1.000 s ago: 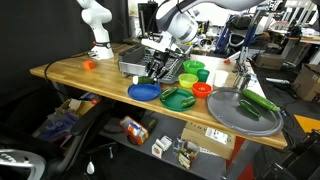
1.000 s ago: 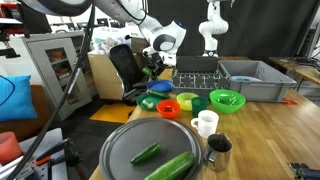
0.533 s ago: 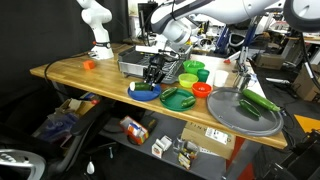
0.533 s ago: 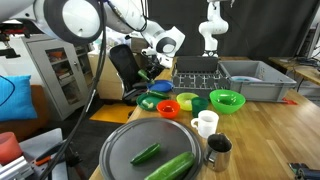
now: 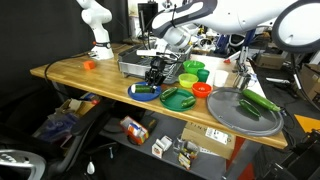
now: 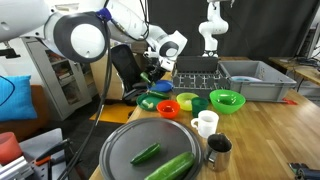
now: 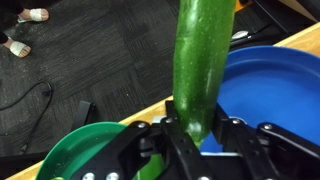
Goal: Move the left green object from the gray plate to the green plate
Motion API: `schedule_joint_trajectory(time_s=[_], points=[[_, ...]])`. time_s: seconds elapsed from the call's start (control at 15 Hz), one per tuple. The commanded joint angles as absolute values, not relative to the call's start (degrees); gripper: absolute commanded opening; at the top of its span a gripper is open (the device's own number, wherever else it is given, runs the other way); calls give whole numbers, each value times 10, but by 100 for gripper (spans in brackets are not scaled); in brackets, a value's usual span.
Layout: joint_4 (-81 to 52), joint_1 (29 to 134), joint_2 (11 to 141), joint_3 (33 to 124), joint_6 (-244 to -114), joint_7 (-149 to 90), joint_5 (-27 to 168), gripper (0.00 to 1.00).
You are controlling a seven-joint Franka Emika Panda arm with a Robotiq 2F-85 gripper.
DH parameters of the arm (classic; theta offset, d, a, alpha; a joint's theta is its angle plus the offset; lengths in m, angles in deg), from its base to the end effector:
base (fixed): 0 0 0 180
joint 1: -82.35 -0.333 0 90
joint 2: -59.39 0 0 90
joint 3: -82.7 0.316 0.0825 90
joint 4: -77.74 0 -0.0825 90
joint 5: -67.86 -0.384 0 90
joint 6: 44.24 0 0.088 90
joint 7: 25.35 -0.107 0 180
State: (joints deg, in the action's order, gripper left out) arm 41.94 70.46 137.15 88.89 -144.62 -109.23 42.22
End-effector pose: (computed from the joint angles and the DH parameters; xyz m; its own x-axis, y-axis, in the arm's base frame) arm 0.7420 0.2360 0.1315 0.1288 -0.8484 -0.5135 -0.9448 -0.2623 0.1963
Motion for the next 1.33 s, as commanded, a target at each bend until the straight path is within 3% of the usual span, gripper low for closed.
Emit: schedule_joint_trajectory(time_s=[0.0, 0.53, 0.8, 1.07, 1.2, 1.27], points=[[470, 710, 1395, 896, -1424, -1138, 456, 12], [519, 706, 1421, 893, -1401, -1195, 506, 21], [548, 702, 1443, 888, -1404, -1188, 532, 20], [576, 694, 1448, 889, -1403, -1181, 549, 41], [517, 693, 1414, 889, -1434, -1173, 545, 53], [517, 692, 1414, 890, -1436, -1173, 544, 53]])
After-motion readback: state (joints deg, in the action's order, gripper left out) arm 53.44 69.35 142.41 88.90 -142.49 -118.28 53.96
